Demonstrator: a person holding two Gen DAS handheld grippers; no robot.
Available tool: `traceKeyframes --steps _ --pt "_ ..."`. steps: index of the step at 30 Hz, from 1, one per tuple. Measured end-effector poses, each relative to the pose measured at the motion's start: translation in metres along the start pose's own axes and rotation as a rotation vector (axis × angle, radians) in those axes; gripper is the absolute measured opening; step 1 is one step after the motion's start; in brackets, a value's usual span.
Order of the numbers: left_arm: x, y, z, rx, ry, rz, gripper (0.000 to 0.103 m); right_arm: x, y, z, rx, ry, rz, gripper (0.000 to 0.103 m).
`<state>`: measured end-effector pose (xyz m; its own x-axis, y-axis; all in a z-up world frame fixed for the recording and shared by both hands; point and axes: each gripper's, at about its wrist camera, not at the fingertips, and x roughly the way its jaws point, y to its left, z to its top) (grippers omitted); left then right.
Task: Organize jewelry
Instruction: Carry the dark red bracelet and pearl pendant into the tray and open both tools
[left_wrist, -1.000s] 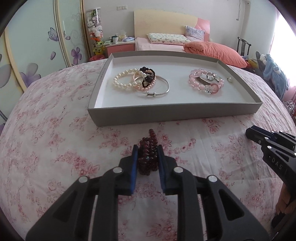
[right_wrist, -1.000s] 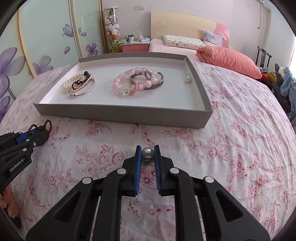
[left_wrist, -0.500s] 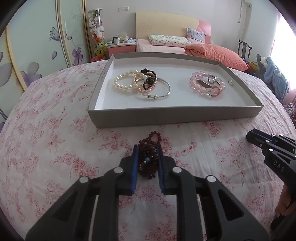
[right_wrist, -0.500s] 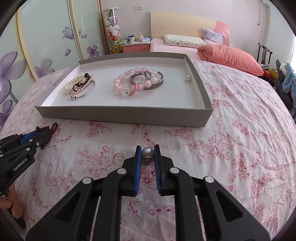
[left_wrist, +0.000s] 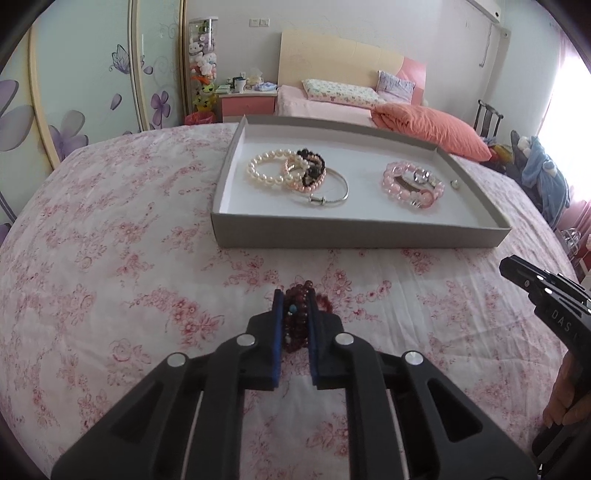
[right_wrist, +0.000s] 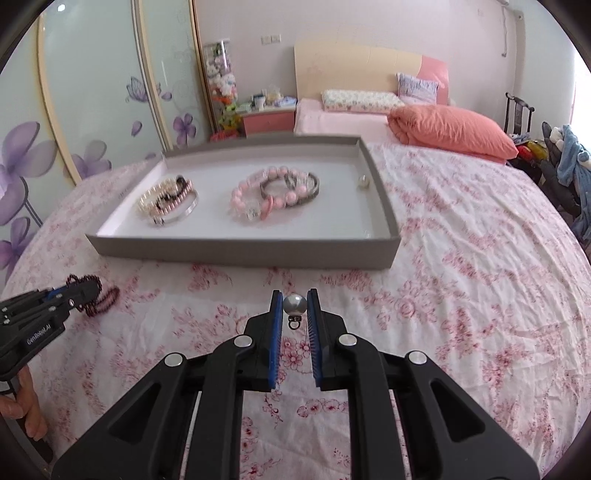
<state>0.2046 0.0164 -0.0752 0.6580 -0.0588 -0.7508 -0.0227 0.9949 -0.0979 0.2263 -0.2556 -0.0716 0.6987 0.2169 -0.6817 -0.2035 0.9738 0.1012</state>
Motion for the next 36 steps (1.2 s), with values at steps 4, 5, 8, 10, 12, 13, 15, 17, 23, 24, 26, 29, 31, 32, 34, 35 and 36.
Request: traceKeyframes --steps 4,5,8,10,12,13,15,17,23,24,26,29,31,32,34,35,36 --pt "-0.017 -0.002 0.003 0.006 -0.052 -0.017 0.012 -0.016 0.003 0.006 -0.002 -0.064 0.003 0.014" --pt "-0.022 -0.003 0.004 0.010 -0.067 -0.019 0.012 -0.019 0.004 0.008 -0.003 -0.079 0.004 0.014" --pt "-0.039 -0.010 0.008 0.027 -0.125 -0.019 0.012 -0.033 0.007 0.013 -0.006 -0.134 0.011 0.014" --pt "-0.050 -0.015 0.011 0.043 -0.168 -0.014 0.012 -0.041 0.009 0.016 -0.006 -0.169 0.017 0.014" --pt "-0.061 -0.020 0.012 0.061 -0.208 -0.007 0.012 -0.050 0.011 0.018 -0.010 -0.209 0.020 0.014" --pt "-0.064 -0.022 0.013 0.069 -0.223 -0.004 0.012 -0.054 0.011 0.018 -0.013 -0.226 0.020 0.014" --pt "-0.074 -0.027 0.014 0.085 -0.259 0.003 0.012 -0.061 0.013 0.019 -0.017 -0.260 0.020 0.014" --pt "-0.081 -0.032 0.014 0.096 -0.291 0.007 0.012 -0.067 0.015 0.019 -0.020 -0.293 0.020 0.014" --pt "-0.099 -0.040 0.016 0.108 -0.360 0.005 0.012 -0.087 0.018 0.022 -0.021 -0.395 0.021 0.014" --pt "-0.101 -0.041 0.016 0.107 -0.369 0.000 0.012 -0.090 0.018 0.022 -0.020 -0.408 0.020 0.014" --pt "-0.105 -0.043 0.019 0.105 -0.383 -0.009 0.012 -0.095 0.019 0.022 -0.020 -0.432 0.022 0.014" --pt "-0.108 -0.045 0.021 0.101 -0.399 -0.017 0.012 -0.100 0.022 0.025 -0.027 -0.463 0.019 0.014" --pt "-0.108 -0.045 0.023 0.101 -0.406 -0.020 0.012 -0.101 0.025 0.026 -0.036 -0.473 0.016 0.014" --pt "-0.108 -0.046 0.024 0.102 -0.410 -0.020 0.012 -0.101 0.026 0.026 -0.039 -0.475 0.016 0.014" --pt "-0.109 -0.048 0.026 0.105 -0.418 -0.015 0.012 -0.100 0.028 0.028 -0.041 -0.475 0.019 0.014" --pt "-0.108 -0.048 0.027 0.106 -0.420 -0.014 0.012 -0.099 0.029 0.029 -0.042 -0.475 0.021 0.014" --pt "-0.108 -0.049 0.028 0.107 -0.422 -0.012 0.012 -0.098 0.030 0.029 -0.043 -0.475 0.020 0.014"
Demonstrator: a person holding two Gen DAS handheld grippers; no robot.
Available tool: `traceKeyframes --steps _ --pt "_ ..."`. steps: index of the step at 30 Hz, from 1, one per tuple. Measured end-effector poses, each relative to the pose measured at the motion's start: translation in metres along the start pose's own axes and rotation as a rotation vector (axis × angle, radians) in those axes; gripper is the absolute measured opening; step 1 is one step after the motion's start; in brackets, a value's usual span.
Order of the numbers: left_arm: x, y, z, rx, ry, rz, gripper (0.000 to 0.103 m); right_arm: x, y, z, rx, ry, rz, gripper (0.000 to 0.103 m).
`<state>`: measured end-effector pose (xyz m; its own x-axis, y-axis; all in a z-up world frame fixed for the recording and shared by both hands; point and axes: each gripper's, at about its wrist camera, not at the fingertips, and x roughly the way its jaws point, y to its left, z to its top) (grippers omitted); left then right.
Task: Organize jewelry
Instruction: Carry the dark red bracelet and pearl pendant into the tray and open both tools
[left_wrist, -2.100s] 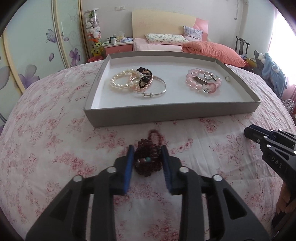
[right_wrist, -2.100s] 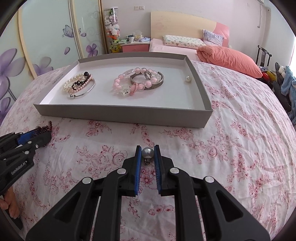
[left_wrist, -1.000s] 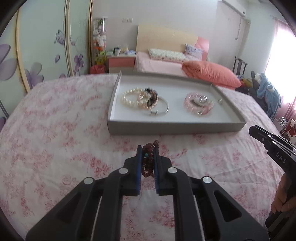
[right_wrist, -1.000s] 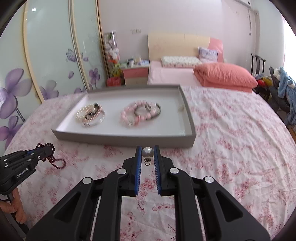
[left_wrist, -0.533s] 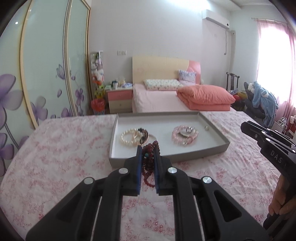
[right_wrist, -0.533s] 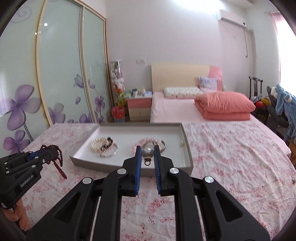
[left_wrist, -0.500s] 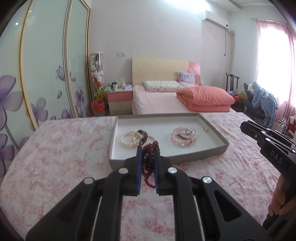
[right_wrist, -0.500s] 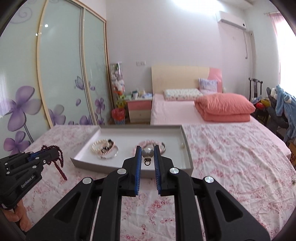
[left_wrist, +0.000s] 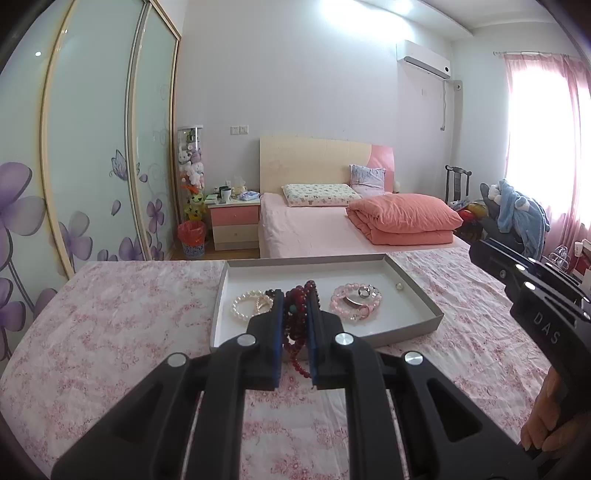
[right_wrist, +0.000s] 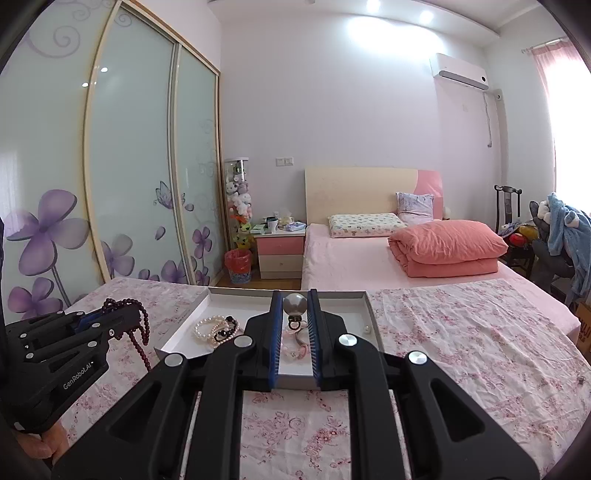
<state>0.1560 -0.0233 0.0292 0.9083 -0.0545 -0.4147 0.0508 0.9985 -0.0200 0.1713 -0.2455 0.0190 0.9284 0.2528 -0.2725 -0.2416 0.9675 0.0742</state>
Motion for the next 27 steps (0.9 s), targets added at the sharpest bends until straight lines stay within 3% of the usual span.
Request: traceKeyframes --steps 10,17,27 --pt "0.015 0.006 0.006 -0.005 0.006 0.009 0.012 0.014 0.000 0.004 -0.004 -0.008 -0.005 0.014" --pt "0.056 0.019 0.022 -0.052 0.047 -0.019 0.012 0.045 -0.004 0.013 0.007 -0.018 -0.012 0.014" --pt "0.135 0.027 0.027 -0.080 0.154 -0.062 0.012 0.126 -0.021 0.005 0.118 0.129 0.037 0.014"
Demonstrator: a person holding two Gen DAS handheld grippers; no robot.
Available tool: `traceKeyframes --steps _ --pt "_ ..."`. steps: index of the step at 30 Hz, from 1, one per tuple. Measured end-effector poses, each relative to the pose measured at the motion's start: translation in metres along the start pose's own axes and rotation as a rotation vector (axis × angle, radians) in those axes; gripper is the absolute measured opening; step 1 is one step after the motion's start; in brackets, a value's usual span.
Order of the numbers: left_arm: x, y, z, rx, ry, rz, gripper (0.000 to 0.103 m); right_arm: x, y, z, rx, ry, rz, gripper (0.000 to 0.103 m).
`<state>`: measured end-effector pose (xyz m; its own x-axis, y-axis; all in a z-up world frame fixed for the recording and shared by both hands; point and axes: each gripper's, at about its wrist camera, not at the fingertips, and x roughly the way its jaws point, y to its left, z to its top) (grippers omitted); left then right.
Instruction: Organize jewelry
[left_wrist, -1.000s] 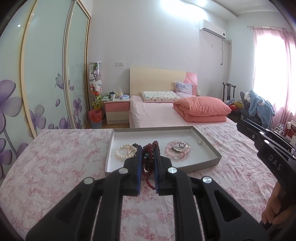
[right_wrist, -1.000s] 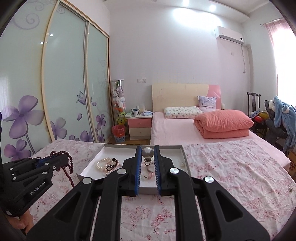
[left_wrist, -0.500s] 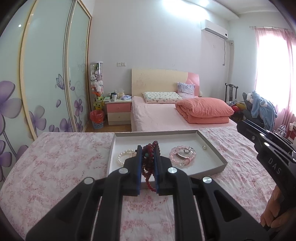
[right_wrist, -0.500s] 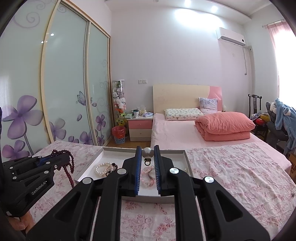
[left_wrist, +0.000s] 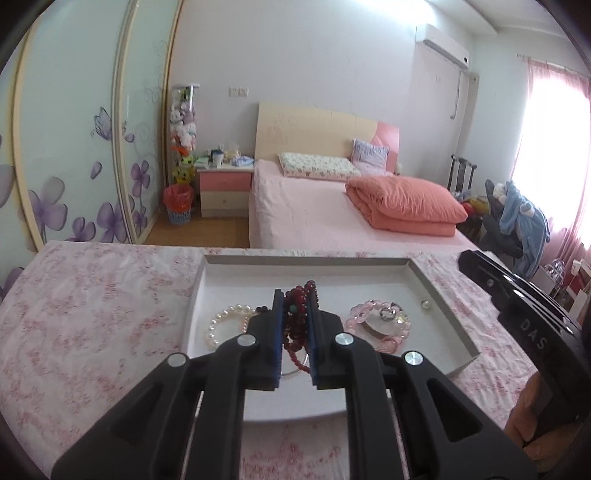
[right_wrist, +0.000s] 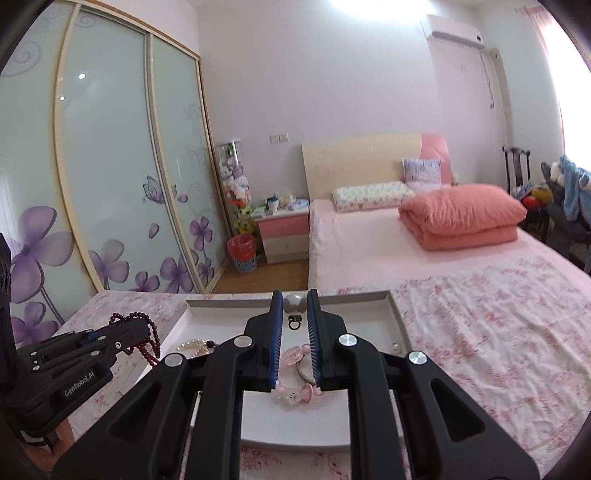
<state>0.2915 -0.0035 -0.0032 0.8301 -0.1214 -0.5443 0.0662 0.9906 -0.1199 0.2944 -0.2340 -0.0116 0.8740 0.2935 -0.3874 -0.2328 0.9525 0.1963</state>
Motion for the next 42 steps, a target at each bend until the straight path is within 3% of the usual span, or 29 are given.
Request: traceKeyframes --steps 11,13,14,19,31,39,42 --pt "0.050 -0.001 -0.001 -0.017 0.079 -0.042 0.014 0.037 -0.006 -0.009 0.060 0.132 0.055 0.016" --pt "0.052 0.003 -0.001 -0.028 0.081 -0.043 0.018 0.036 -0.009 -0.009 0.073 0.137 0.060 0.024" --pt "0.052 0.006 -0.001 -0.035 0.081 -0.043 0.023 0.036 -0.011 -0.008 0.081 0.137 0.059 0.033" --pt "0.045 0.016 0.002 -0.065 0.065 -0.020 0.027 0.030 -0.019 -0.006 0.104 0.125 0.040 0.035" --pt "-0.019 0.027 0.010 -0.074 -0.027 0.057 0.046 -0.015 -0.005 0.002 0.092 0.077 0.039 0.036" --pt "-0.082 0.029 0.004 -0.072 -0.091 0.084 0.063 -0.067 0.014 0.008 0.062 0.016 0.024 0.059" --pt "-0.107 0.033 -0.006 -0.078 -0.105 0.082 0.077 -0.087 0.019 0.002 0.043 -0.001 0.023 0.072"
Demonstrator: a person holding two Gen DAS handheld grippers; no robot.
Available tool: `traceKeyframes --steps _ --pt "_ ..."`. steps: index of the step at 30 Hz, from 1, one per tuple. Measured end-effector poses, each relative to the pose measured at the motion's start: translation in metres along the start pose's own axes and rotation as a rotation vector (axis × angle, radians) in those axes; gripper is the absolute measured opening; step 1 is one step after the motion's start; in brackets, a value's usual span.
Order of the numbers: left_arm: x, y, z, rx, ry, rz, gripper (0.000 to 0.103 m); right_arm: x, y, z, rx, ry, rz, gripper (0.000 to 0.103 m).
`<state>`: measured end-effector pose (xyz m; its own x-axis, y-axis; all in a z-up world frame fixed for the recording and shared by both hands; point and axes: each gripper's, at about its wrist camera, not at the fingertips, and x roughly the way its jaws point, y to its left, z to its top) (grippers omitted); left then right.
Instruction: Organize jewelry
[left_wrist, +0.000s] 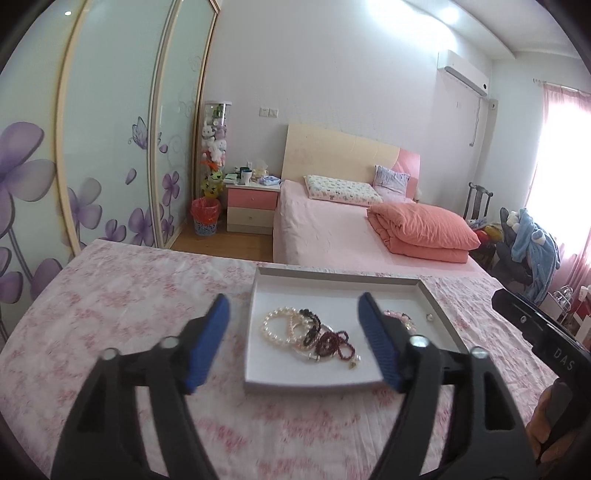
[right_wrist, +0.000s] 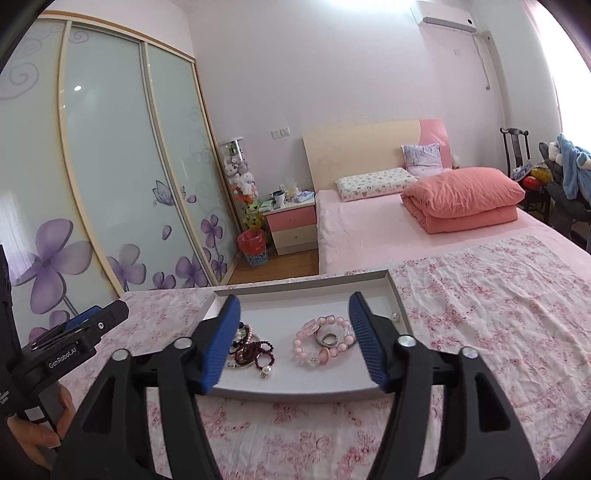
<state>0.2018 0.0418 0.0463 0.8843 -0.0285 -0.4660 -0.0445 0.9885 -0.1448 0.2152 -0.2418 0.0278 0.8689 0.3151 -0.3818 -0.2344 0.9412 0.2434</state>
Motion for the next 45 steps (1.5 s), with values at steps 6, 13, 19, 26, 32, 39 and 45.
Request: traceKeyframes --steps 6,13,19,26,32,39,45 --pt "-0.035 0.007 -0.019 -0.013 0.003 -0.002 0.099 -0.028 0.006 -0.015 -0.028 -0.025 -0.004 0.091" --pt "-0.056 0.010 -0.040 -0.004 0.011 0.042 0.099 -0.053 0.015 -0.030 -0.084 -0.058 -0.038 0.101" --pt "-0.078 0.004 -0.055 0.060 -0.068 0.131 0.099 -0.070 0.019 -0.039 -0.120 -0.103 -0.083 0.101" --pt "-0.105 -0.008 -0.071 0.099 -0.136 0.162 0.099 -0.079 0.022 -0.055 -0.136 -0.105 -0.093 0.101" --pt "-0.105 -0.012 -0.084 0.114 -0.115 0.157 0.099 -0.080 0.016 -0.069 -0.132 -0.088 -0.088 0.101" --pt "-0.103 -0.006 -0.094 0.079 -0.099 0.144 0.099 -0.085 0.007 -0.084 -0.108 -0.075 -0.071 0.101" --pt "-0.106 -0.005 -0.098 0.081 -0.116 0.140 0.099 -0.085 0.006 -0.085 -0.103 -0.070 -0.063 0.101"
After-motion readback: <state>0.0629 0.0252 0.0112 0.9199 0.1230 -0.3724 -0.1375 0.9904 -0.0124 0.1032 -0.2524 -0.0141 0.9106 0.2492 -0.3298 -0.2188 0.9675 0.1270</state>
